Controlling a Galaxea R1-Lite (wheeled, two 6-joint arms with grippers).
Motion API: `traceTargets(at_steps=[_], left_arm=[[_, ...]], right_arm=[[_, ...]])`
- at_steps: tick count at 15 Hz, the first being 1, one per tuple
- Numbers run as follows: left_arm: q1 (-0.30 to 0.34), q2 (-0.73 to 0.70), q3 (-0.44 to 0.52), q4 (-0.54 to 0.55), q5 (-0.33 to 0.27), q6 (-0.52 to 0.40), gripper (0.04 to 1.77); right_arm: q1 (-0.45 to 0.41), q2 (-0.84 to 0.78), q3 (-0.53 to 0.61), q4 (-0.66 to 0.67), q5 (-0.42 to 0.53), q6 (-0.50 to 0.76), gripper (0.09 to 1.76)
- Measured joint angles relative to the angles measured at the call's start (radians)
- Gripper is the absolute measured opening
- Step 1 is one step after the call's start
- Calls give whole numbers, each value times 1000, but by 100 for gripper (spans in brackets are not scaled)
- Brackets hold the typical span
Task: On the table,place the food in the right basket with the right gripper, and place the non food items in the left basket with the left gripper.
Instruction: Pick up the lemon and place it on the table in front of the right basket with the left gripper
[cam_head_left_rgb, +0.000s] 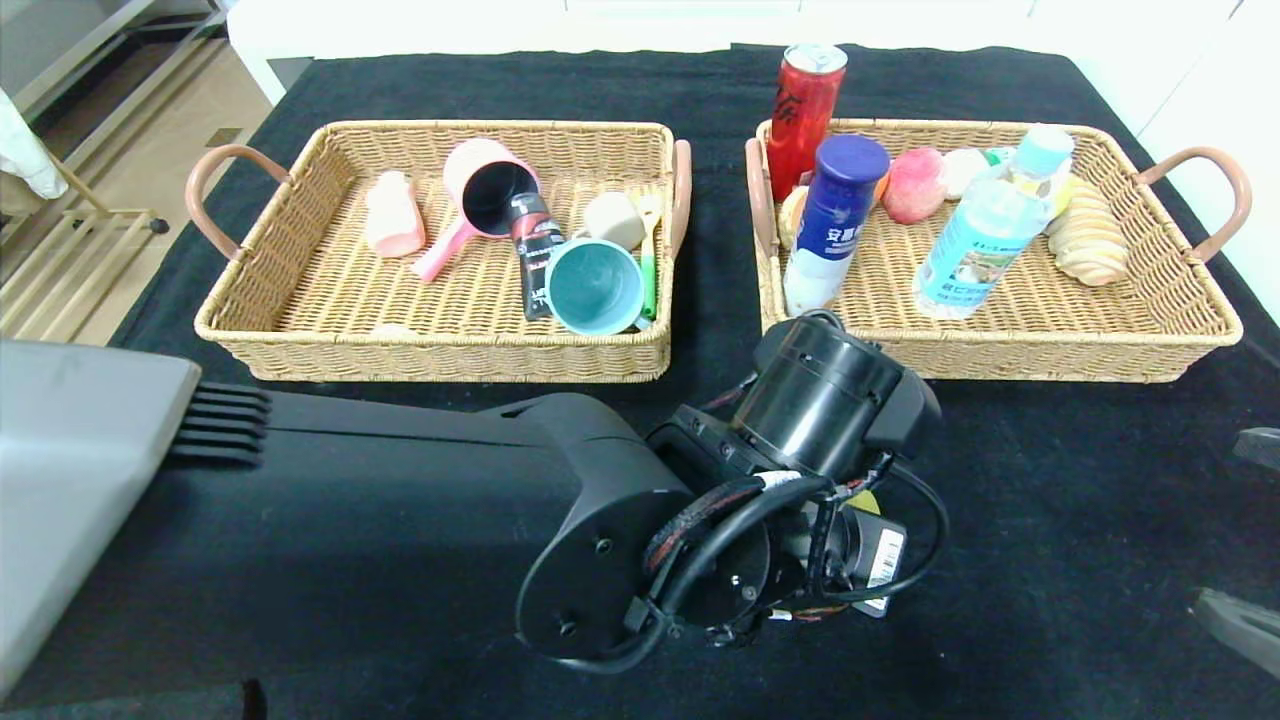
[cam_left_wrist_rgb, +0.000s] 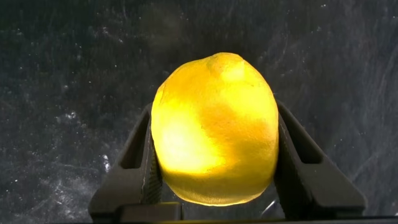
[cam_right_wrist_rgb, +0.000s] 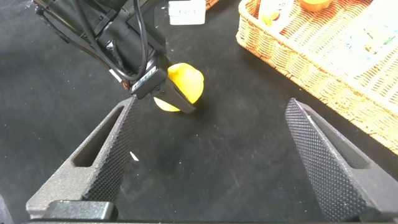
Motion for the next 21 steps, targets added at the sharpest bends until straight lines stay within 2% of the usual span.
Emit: traceTargets(at_steps=[4,9,16,21], left_arm=[[0,1,2,1,0,-1,129],[-11,-10,10,7,13,5,149],[-29,-96,60,10,64,39,162],[-16,-226,196,-7,59,69,167]], right_arm=[[-1,4,0,0,0,0,171],[0,-6,1,0,0,2,171],[-2,-24,-12,0,-1,26,171],[-31,-3,-23,19,0,30,171]])
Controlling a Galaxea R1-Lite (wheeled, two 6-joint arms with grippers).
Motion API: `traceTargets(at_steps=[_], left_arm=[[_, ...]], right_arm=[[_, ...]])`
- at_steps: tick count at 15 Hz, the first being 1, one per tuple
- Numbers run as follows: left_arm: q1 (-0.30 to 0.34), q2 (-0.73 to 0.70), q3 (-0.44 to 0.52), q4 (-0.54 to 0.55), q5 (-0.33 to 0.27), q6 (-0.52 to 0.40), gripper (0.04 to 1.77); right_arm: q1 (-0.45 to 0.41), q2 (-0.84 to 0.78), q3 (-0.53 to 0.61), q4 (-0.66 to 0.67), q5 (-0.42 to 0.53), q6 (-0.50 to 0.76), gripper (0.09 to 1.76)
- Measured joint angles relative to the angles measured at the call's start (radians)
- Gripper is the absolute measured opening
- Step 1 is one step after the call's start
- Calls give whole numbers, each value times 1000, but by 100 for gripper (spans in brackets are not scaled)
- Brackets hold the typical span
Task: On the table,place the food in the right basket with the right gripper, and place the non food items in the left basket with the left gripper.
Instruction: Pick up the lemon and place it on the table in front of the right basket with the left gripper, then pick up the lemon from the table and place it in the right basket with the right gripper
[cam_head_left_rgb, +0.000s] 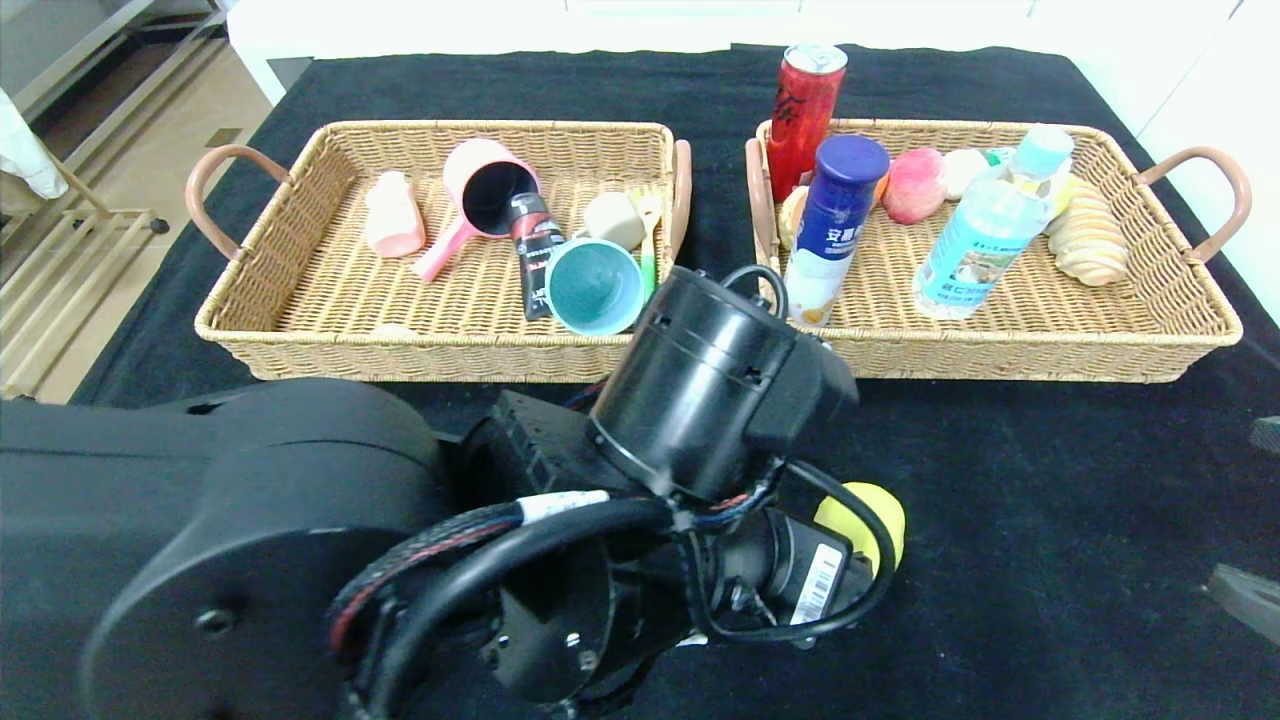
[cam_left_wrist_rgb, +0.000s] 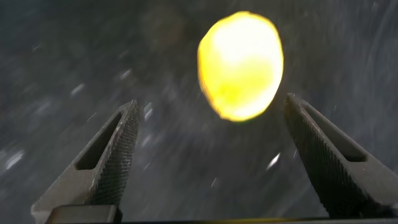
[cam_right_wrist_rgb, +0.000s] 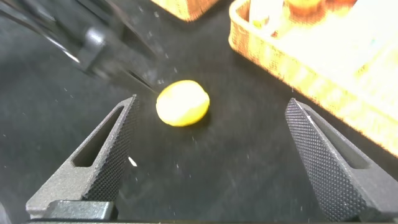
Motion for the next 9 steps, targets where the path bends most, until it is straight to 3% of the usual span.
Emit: traceTargets(at_steps=[4,9], left_arm=[[49,-162,215,-126,-32,116,169],[147,-344,570,-494,-165,261,170]], right_arm=[[-22,37,-10,15,-1,1,171],[-26,99,-9,16,-3,10,171]])
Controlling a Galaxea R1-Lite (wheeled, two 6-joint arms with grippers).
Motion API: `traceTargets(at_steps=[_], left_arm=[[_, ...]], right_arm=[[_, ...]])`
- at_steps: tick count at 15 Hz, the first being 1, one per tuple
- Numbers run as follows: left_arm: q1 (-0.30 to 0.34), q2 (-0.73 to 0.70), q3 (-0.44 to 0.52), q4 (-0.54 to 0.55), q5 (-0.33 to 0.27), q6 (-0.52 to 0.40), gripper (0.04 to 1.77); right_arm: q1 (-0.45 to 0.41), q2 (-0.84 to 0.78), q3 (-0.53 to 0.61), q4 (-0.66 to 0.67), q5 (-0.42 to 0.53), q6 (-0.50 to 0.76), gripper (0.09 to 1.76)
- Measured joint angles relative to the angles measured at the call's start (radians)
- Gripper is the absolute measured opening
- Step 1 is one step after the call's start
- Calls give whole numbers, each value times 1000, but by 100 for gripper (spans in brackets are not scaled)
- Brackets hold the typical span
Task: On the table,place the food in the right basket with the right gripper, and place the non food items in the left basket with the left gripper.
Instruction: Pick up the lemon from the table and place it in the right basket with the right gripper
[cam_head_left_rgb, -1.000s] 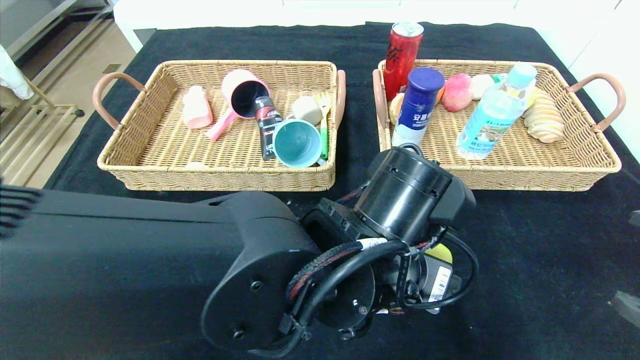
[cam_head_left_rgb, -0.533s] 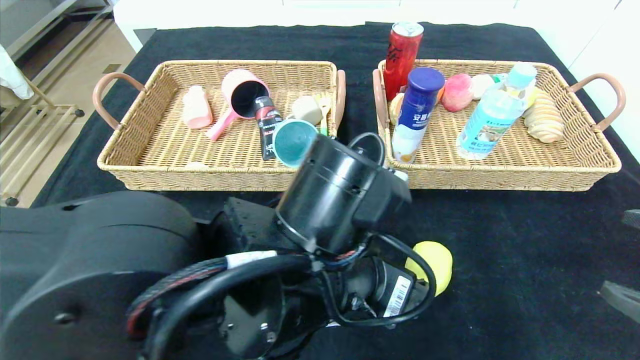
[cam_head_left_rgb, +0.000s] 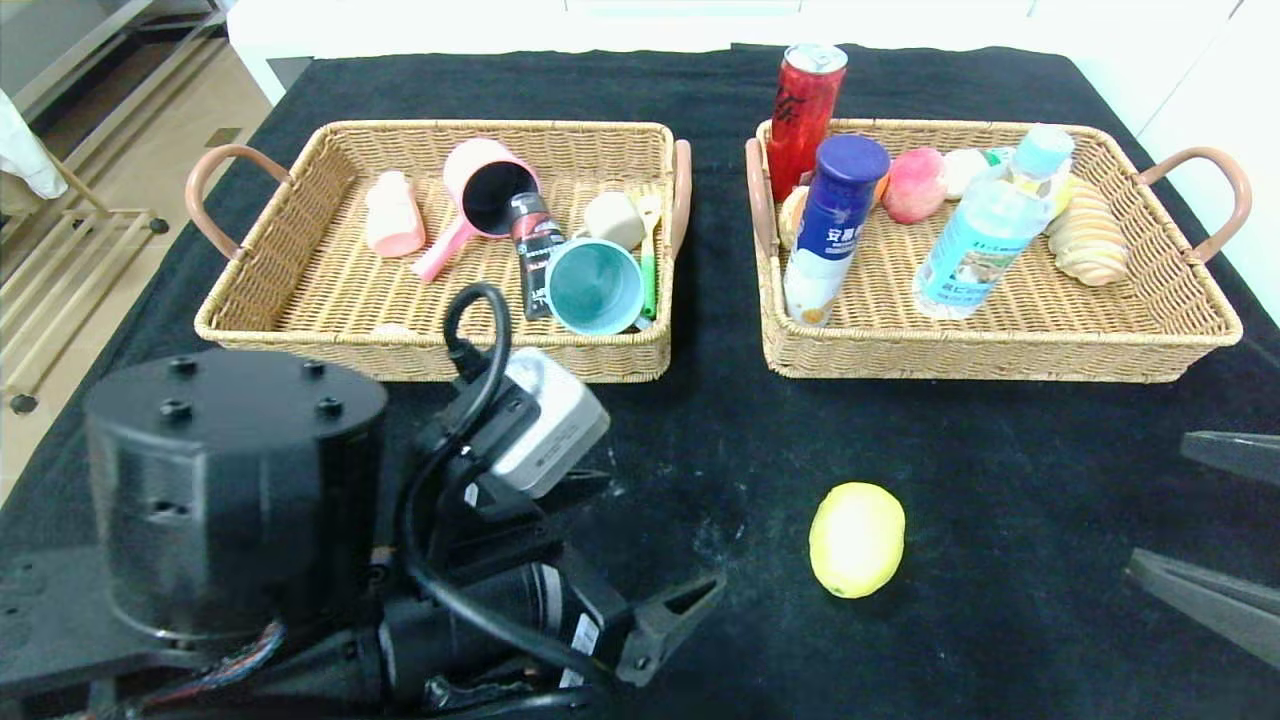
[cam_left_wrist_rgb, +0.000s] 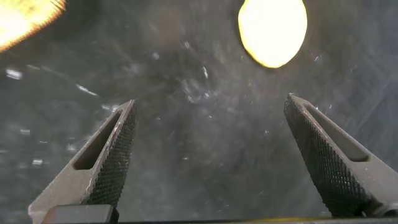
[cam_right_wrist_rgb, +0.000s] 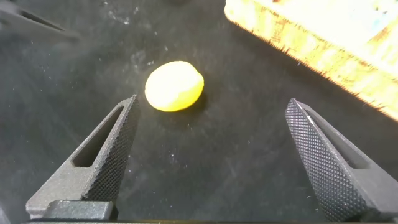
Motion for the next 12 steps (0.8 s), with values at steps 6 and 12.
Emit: traceTargets(at_steps=[6,12], left_arm=[[75,-98,270,-267,-51,24,170],[113,-130,309,-299,-68,20,171]], right_arm=[[9,50,-18,0,-41,48,171],[118,114,-184,258,-257,131,171]])
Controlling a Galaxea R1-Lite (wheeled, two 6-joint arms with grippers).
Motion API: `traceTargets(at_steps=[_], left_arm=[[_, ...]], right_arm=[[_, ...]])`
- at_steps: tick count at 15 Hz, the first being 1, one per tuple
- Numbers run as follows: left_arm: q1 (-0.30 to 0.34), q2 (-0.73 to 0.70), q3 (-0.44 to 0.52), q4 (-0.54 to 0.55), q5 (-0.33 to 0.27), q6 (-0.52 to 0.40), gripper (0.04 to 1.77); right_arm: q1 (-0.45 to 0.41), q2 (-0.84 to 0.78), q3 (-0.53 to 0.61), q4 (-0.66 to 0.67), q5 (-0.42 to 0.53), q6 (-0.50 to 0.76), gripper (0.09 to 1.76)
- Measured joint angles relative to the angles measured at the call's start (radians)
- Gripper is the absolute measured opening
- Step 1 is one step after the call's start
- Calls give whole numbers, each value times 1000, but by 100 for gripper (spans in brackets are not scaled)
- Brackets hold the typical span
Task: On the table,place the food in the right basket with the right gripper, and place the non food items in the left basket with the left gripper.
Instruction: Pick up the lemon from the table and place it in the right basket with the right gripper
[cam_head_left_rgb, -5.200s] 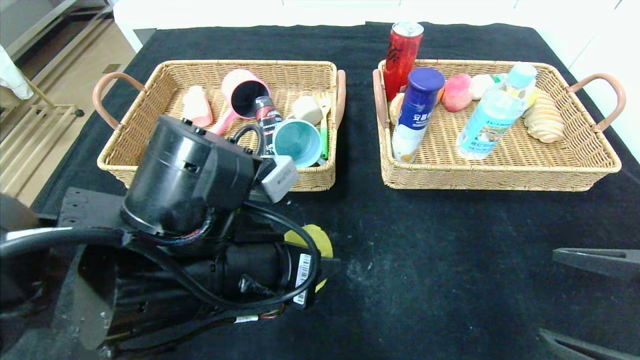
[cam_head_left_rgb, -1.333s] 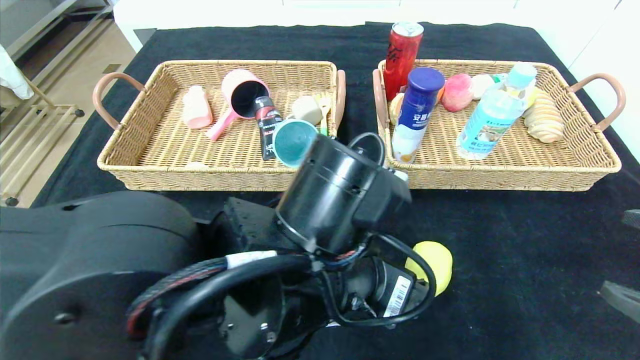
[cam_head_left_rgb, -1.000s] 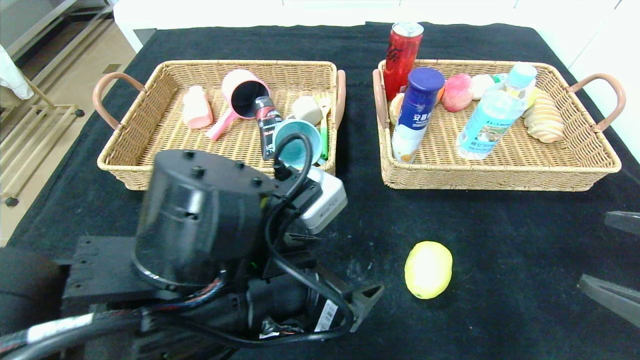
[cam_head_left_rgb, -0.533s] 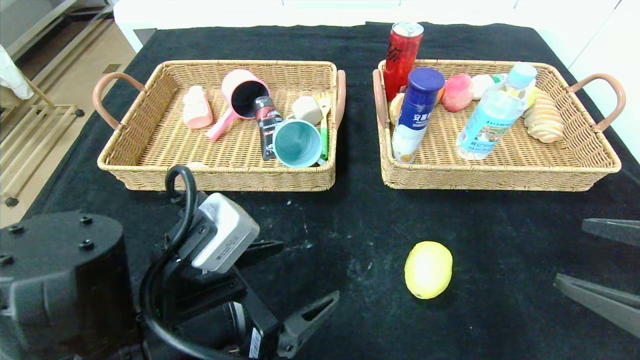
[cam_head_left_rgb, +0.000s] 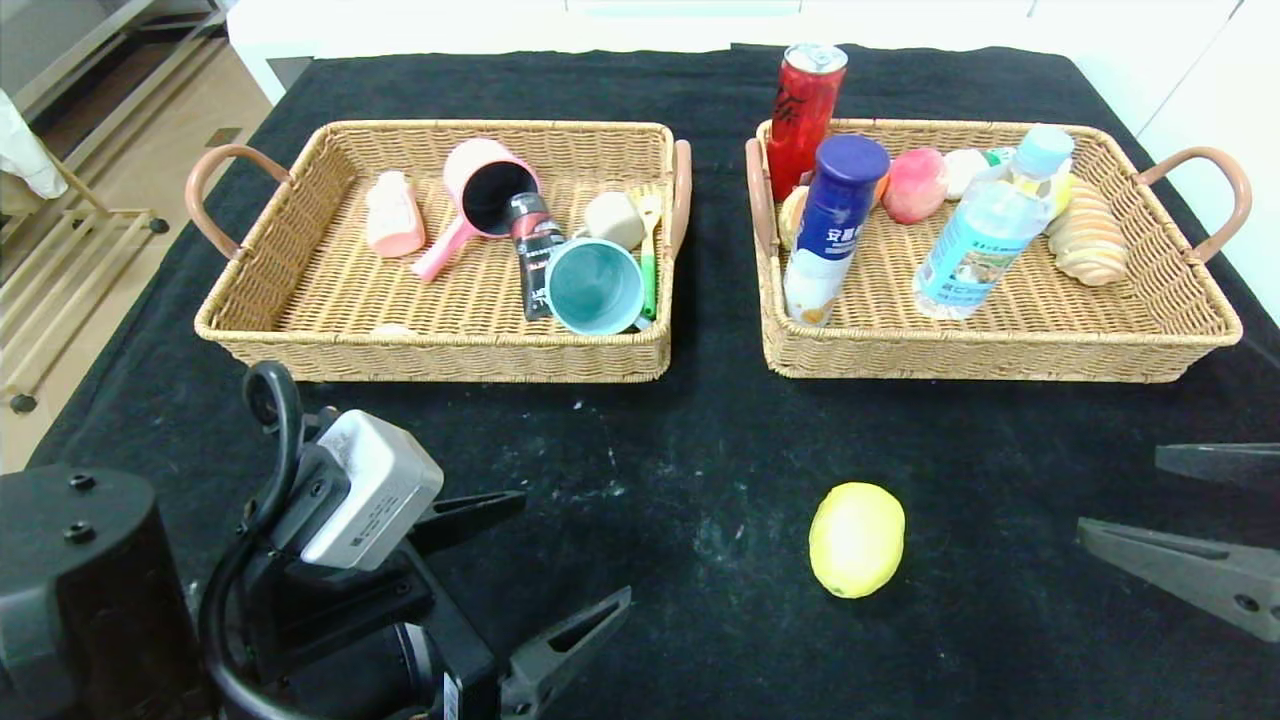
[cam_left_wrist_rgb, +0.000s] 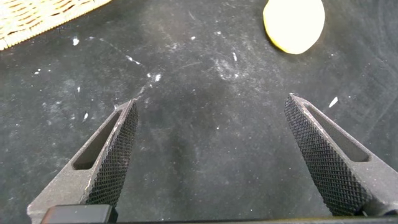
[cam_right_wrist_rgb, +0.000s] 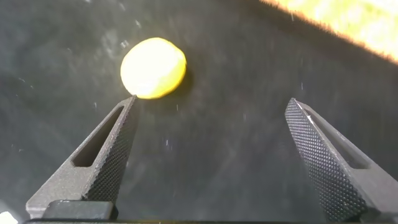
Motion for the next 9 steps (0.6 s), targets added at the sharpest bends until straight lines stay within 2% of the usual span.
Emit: traceTargets(at_steps=[5,9], left_arm=[[1,-6,0,-1,1,0,171],[1,-10,2,0,0,2,172]], right_arm=[[254,160,-275,286,-326,300,171],[354,354,-537,523,-422,522,171]])
